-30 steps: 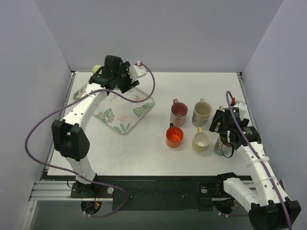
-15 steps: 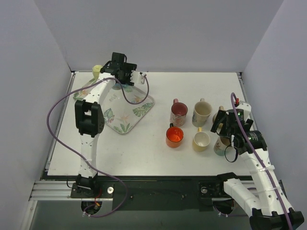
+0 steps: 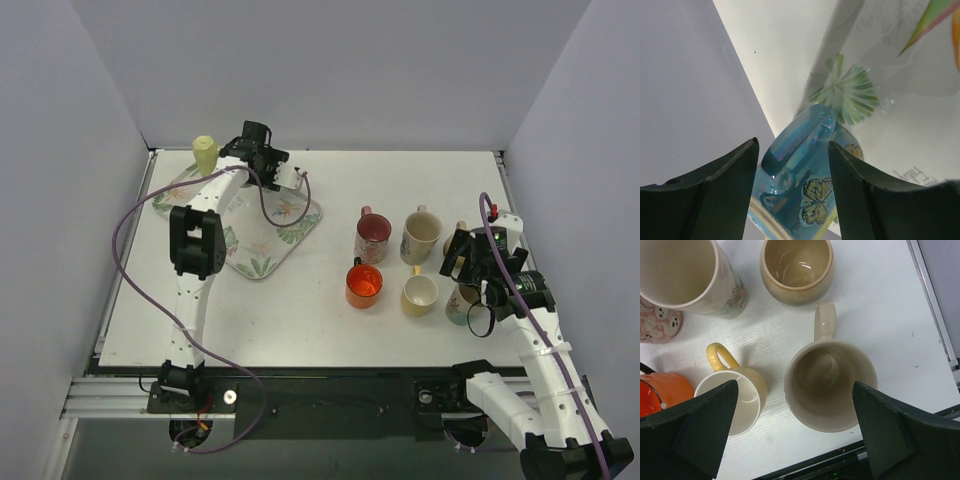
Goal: Turn the mug right side up
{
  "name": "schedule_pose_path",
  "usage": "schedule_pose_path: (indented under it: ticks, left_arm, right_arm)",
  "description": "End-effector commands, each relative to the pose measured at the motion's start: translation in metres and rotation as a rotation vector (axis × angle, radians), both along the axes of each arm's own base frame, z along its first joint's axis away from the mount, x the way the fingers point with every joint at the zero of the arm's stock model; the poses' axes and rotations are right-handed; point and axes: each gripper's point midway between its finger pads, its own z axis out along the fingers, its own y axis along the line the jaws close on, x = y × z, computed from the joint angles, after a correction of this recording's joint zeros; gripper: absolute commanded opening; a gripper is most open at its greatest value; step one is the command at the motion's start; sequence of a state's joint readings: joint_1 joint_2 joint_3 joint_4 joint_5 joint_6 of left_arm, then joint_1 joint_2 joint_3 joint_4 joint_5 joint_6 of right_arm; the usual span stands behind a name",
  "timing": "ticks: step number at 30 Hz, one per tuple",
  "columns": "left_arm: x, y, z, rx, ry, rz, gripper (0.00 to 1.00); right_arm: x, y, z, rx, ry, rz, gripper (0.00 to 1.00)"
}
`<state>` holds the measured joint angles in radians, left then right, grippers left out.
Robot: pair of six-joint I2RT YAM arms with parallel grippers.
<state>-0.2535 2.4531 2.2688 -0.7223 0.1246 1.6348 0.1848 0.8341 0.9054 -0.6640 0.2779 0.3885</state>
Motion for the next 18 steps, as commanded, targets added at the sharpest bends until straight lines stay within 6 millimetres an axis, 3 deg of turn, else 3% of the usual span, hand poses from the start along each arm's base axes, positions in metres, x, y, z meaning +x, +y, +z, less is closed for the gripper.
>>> schedule_pose_path:
  ticks: [1,4,11,12,14,17,18]
  left_arm:
    - [0.027,0.001,0.028,0.012,-0.119,0.014,0.65]
    - [0.037,0.001,0.020,0.015,-0.128,0.019,0.56]
    - [0.030,0.007,0.002,0.077,-0.087,0.004,0.39]
    - [0.028,0.008,0.000,0.077,-0.079,0.006,0.29]
    - [0.026,0.009,-0.002,0.093,-0.076,0.017,0.00]
    - [0.020,0.012,-0.007,0.090,-0.063,0.048,0.00]
    - [0.022,0.010,0.006,0.076,-0.097,0.055,0.00]
  right_arm:
    - [0.001,-0.001,0.004,-0.022,0.006,0.007,0.92]
    - [-0.001,-0.001,0.002,-0.026,0.006,0.007,0.92]
    - [-0.003,-0.004,0.003,-0.041,-0.001,0.000,0.92]
    - [-0.003,-0.004,0.003,-0.040,-0.002,0.003,0.92]
    - [-0.002,-0.001,0.003,-0.031,0.001,0.008,0.92]
    - [-0.003,0.000,0.005,-0.024,-0.011,0.011,0.92]
    - [-0.003,0.001,0.006,-0.023,-0.016,0.014,0.92]
